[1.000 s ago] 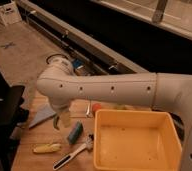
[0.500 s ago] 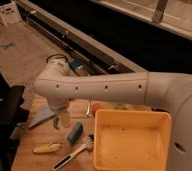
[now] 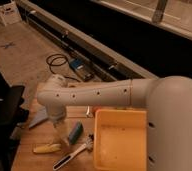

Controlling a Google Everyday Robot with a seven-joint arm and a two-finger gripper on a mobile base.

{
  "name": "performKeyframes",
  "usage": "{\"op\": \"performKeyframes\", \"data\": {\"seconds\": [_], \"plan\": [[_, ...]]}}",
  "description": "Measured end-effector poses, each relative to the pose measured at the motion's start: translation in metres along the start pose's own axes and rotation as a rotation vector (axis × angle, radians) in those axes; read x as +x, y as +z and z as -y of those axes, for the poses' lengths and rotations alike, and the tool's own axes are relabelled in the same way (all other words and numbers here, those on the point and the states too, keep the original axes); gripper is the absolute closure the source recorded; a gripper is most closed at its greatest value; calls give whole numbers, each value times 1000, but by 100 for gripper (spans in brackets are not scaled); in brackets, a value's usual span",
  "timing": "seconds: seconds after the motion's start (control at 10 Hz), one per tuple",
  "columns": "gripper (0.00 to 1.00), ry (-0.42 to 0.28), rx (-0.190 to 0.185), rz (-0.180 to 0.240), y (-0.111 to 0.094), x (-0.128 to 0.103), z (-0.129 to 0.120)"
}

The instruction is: Place banana in paper cup

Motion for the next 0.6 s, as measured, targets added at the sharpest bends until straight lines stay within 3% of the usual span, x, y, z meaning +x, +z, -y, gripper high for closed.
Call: {"op": "performKeyframes", "data": {"seconds": [0.3, 0.6], "plan": [[20, -35, -49, 52, 22, -33, -2], [20, -35, -50, 50, 22, -33, -2]]}}
